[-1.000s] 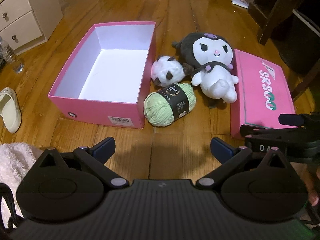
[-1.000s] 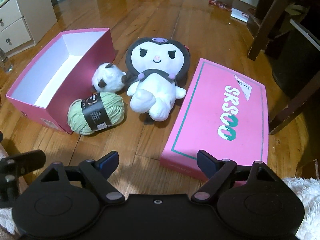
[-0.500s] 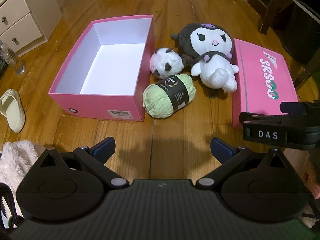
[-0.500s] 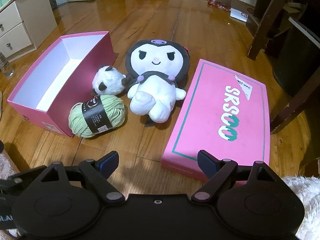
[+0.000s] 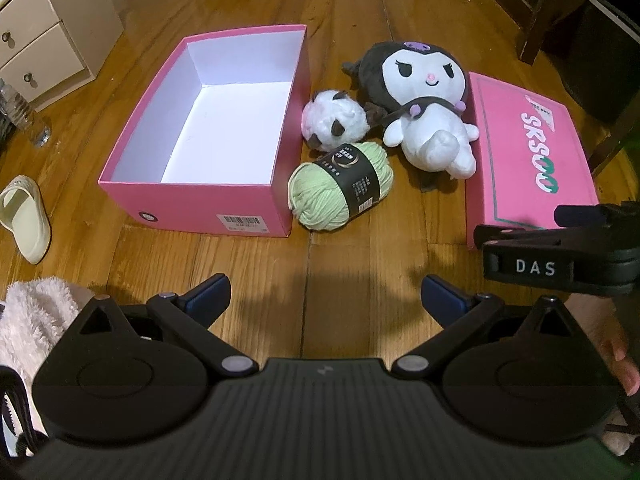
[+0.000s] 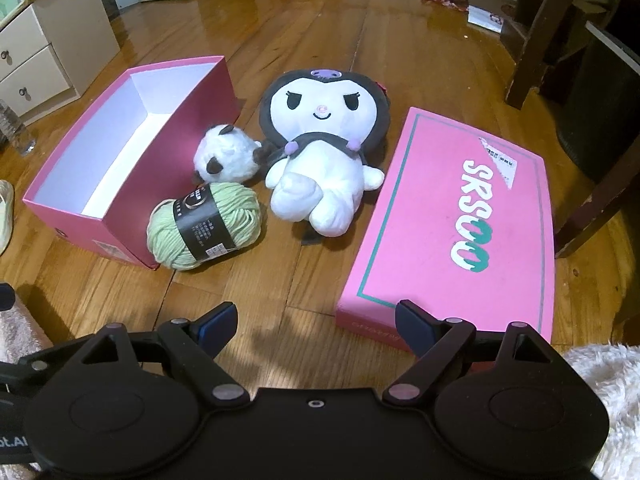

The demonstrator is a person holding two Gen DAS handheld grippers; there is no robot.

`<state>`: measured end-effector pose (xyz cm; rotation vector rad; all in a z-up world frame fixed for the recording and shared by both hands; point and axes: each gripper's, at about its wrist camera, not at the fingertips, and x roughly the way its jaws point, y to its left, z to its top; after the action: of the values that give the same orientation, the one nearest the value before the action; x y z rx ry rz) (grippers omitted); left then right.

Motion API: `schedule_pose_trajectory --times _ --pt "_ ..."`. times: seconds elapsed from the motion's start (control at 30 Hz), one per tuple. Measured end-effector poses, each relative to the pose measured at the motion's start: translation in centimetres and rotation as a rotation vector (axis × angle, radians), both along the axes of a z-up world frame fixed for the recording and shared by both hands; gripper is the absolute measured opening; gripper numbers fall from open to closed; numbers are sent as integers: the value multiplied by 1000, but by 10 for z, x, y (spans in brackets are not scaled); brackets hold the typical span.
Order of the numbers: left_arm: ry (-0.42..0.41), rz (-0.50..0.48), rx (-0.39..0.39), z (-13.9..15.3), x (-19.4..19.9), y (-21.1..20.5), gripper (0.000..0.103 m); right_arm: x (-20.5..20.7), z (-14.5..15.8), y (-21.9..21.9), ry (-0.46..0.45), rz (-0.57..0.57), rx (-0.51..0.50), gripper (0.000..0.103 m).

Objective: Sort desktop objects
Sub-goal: 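Move the right tool toward the green yarn skein beside the box, then close the right tool on the green yarn skein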

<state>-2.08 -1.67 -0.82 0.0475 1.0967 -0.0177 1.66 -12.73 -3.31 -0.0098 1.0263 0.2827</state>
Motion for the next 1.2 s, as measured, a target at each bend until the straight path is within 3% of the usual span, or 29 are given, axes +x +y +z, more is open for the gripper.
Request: schedule_pose_trajectory --times 0.33,0.53,0.67,0.77,0.87,0.97,1.1,1.2 --pt "20 6 -28 -12 0 10 103 0 -2 4 -8 9 -39 90" --pt "49 71 -112 -20 6 35 103 1 1 1 -30 -20 -30 90" --pt "39 58 -166 -25 11 44 103 3 -1 5 -20 -53 -67 89" --pt "55 57 -164 -30 14 52 103 6 1 6 1 -61 -30 89" --pt "15 21 -141 -22 23 58 103 22 5 -4 129 -46 217 89" --pt "-49 -15 -106 -12 41 59 103 49 3 0 292 -1 399 89" --pt "-74 -66 -42 -14 79 51 103 88 -11 20 433 -33 428 89" --pt "-80 -120 -19 -22 101 23 103 110 -26 35 487 -60 415 89"
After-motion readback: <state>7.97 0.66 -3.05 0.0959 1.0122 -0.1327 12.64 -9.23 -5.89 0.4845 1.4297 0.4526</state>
